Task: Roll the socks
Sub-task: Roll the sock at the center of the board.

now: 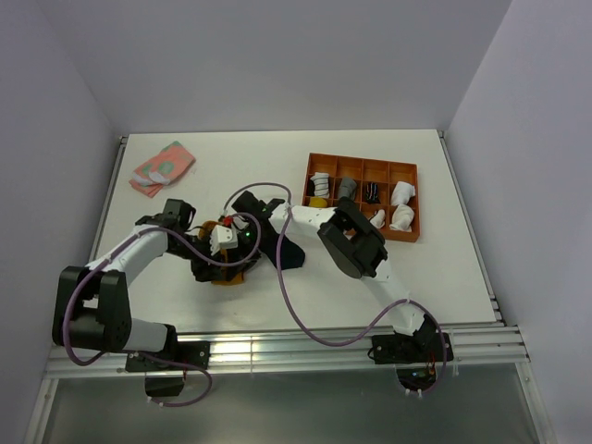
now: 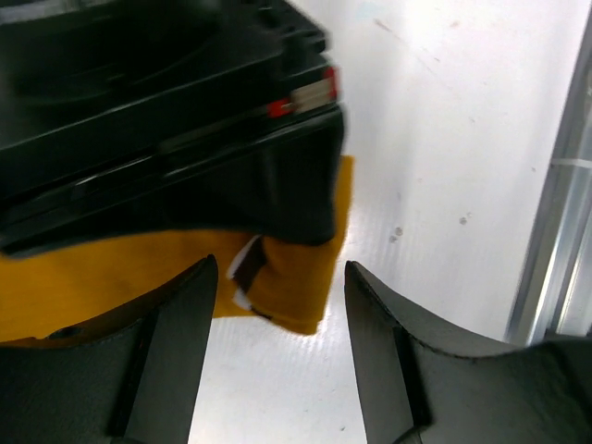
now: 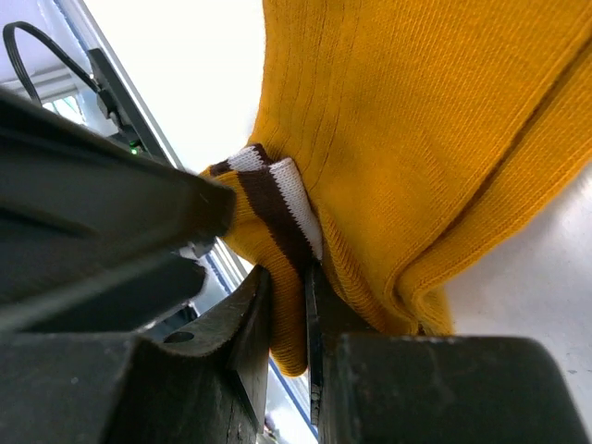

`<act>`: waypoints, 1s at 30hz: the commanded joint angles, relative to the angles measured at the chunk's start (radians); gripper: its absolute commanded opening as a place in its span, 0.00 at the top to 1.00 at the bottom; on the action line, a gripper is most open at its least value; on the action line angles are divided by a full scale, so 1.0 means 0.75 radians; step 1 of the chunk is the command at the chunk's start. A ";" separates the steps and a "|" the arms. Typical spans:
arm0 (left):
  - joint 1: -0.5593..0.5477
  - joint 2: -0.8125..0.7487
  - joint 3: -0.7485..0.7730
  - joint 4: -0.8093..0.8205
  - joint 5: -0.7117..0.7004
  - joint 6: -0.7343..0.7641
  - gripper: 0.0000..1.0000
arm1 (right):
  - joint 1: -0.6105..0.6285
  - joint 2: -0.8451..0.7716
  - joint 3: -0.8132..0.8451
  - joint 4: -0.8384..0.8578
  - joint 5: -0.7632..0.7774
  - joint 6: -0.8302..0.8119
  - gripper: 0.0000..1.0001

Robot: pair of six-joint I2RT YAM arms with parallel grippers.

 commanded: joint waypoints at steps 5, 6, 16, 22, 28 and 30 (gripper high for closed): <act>-0.070 0.003 -0.034 0.017 -0.058 0.023 0.37 | -0.002 0.028 0.019 0.050 -0.010 0.035 0.95; -0.074 0.009 -0.040 0.019 -0.067 0.021 0.37 | -0.004 0.028 0.015 0.052 -0.012 0.037 0.95; -0.078 0.044 -0.094 0.084 -0.112 -0.010 0.40 | -0.010 -0.025 -0.089 0.162 -0.033 0.088 0.95; -0.078 0.095 -0.075 0.097 -0.128 -0.067 0.42 | -0.012 -0.074 -0.169 0.242 -0.047 0.137 0.95; -0.078 0.181 -0.042 0.027 -0.116 -0.079 0.56 | -0.017 -0.117 -0.234 0.334 -0.051 0.192 0.92; -0.078 0.214 -0.020 -0.005 -0.104 -0.071 0.69 | -0.017 -0.135 -0.251 0.344 -0.029 0.202 0.87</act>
